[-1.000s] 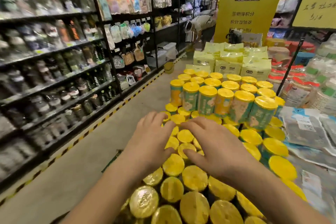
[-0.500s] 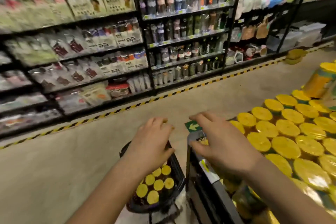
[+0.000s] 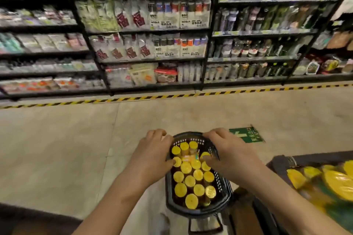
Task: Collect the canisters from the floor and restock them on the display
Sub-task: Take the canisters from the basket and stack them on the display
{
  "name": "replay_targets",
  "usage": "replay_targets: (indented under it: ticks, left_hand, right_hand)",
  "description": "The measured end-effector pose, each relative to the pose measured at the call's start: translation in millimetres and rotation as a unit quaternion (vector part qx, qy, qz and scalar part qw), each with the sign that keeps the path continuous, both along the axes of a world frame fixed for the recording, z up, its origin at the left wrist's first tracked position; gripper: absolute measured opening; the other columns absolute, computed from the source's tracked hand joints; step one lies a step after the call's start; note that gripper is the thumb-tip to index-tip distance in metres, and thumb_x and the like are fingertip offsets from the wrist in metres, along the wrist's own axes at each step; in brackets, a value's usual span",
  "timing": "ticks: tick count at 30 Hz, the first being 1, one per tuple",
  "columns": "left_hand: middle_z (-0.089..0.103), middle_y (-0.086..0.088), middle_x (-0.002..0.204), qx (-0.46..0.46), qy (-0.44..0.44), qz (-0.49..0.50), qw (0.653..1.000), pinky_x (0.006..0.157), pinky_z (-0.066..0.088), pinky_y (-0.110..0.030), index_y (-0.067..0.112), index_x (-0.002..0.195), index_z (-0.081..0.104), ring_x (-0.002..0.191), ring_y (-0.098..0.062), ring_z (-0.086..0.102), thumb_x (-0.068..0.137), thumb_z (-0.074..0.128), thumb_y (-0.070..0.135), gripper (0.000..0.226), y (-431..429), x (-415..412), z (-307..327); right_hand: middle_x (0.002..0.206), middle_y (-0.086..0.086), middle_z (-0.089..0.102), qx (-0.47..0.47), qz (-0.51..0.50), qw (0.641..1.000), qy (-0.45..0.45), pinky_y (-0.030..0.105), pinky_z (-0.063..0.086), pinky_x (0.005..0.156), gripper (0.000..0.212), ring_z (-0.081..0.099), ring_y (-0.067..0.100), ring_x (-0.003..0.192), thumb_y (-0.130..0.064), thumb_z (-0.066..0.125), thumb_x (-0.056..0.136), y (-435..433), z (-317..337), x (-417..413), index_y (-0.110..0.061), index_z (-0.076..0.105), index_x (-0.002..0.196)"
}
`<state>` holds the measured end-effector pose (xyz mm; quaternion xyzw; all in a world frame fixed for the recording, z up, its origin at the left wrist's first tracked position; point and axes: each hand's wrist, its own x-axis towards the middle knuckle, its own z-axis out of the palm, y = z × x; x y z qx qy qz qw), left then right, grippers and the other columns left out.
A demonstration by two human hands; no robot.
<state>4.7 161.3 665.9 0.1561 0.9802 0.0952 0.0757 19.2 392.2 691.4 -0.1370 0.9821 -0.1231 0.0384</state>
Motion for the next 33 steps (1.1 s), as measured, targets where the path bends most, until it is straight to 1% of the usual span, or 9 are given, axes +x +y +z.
replay_targets:
  ticks: [4, 8, 11, 16, 18, 21, 24, 28, 33]
  left_hand:
    - [0.031, 0.004, 0.153, 0.025, -0.018, -0.006, 0.999, 0.110, 0.032, -0.032, 0.030, 0.146, 0.041, 0.142, -0.018, 0.025, 0.094, 0.060, 0.044, 0.057, -40.5, -41.6, -24.9]
    - [0.032, 0.001, 0.154, 0.037, -0.039, -0.031, 0.998, 0.107, 0.035, -0.033, 0.027, 0.148, 0.041, 0.142, -0.020, 0.027, 0.095, 0.060, 0.040, 0.058, -64.6, -83.1, -55.1]
    - [0.033, 0.000, 0.153, 0.038, -0.068, -0.052, 0.996, 0.106, 0.036, -0.033, 0.025, 0.149, 0.040, 0.140, -0.020, 0.029, 0.095, 0.060, 0.041, 0.059, -66.6, -105.3, -79.5]
    - [0.031, 0.002, 0.151, 0.037, -0.113, -0.078, 0.990, 0.108, 0.037, -0.033, 0.026, 0.148, 0.039, 0.139, -0.019, 0.028, 0.096, 0.058, 0.042, 0.058, -49.3, -132.9, -125.8]
    - [0.032, 0.002, 0.151, 0.045, -0.127, -0.080, 0.988, 0.107, 0.038, -0.033, 0.026, 0.148, 0.040, 0.138, -0.019, 0.030, 0.095, 0.060, 0.040, 0.058, -42.5, -141.8, -150.5]
    - [0.035, 0.001, 0.150, 0.058, -0.143, -0.073, 0.985, 0.107, 0.039, -0.033, 0.024, 0.148, 0.041, 0.138, -0.020, 0.032, 0.095, 0.061, 0.037, 0.059, -32.0, -156.1, -193.1]
    - [0.035, 0.002, 0.148, 0.059, -0.158, -0.062, 0.984, 0.106, 0.040, -0.033, 0.023, 0.148, 0.040, 0.137, -0.019, 0.032, 0.096, 0.061, 0.037, 0.058, -20.9, -171.2, -245.4]
    - [0.045, -0.003, 0.141, 0.059, -0.150, -0.058, 0.985, 0.103, 0.043, -0.037, 0.018, 0.141, 0.050, 0.131, -0.025, 0.041, 0.091, 0.068, 0.032, 0.056, -7.5, -187.4, -327.6]
    - [0.040, -0.007, 0.148, 0.028, -0.173, -0.068, 0.982, 0.109, 0.039, -0.040, 0.015, 0.145, 0.046, 0.135, -0.028, 0.035, 0.089, 0.069, 0.034, 0.063, 12.9, -209.7, -437.6]
  right_hand:
    - [0.141, -0.008, 0.049, 0.010, -0.023, 1.000, -0.005, 0.032, 0.049, 0.095, 0.061, 0.055, 0.017, 0.123, -0.049, 0.063, 0.092, -36.4, -26.5, -42.9, -0.029, 0.045, 0.147]
    - [0.139, -0.003, 0.053, 0.013, -0.057, 0.997, -0.046, 0.039, 0.053, 0.089, 0.062, 0.059, 0.024, 0.118, -0.046, 0.068, 0.088, -50.4, -59.9, -73.6, -0.025, 0.050, 0.144]
    - [0.134, 0.000, 0.056, 0.013, -0.074, 0.995, -0.060, 0.039, 0.053, 0.084, 0.061, 0.061, 0.026, 0.112, -0.043, 0.070, 0.086, -50.5, -85.6, -88.2, -0.022, 0.054, 0.141]
    - [0.130, -0.003, 0.057, -0.015, -0.088, 0.993, -0.079, 0.035, 0.053, 0.080, 0.057, 0.063, 0.022, 0.107, -0.041, 0.070, 0.087, -43.3, -135.3, -108.6, -0.028, 0.053, 0.140]
    - [0.134, -0.003, 0.055, -0.026, -0.097, 0.991, -0.091, 0.036, 0.053, 0.084, 0.058, 0.061, 0.023, 0.111, -0.041, 0.068, 0.088, -36.2, -159.3, -118.4, -0.028, 0.051, 0.142]
    - [0.140, -0.001, 0.053, -0.026, -0.097, 0.990, -0.098, 0.039, 0.052, 0.093, 0.058, 0.059, 0.024, 0.117, -0.041, 0.068, 0.089, -21.2, -203.1, -134.9, -0.027, 0.052, 0.143]
    - [0.137, 0.000, 0.054, -0.034, -0.078, 0.991, -0.098, 0.041, 0.053, 0.092, 0.056, 0.059, 0.024, 0.117, -0.038, 0.071, 0.088, -5.9, -256.9, -153.3, -0.025, 0.055, 0.140]
    - [0.133, 0.001, 0.057, -0.073, -0.054, 0.990, -0.104, 0.040, 0.053, 0.089, 0.056, 0.059, 0.024, 0.115, -0.035, 0.075, 0.085, 6.1, -337.0, -173.0, -0.023, 0.057, 0.137]
    - [0.127, -0.001, 0.059, -0.092, -0.034, 0.990, -0.100, 0.036, 0.050, 0.086, 0.053, 0.060, 0.023, 0.111, -0.033, 0.078, 0.083, 10.1, -441.4, -189.2, -0.022, 0.060, 0.131]
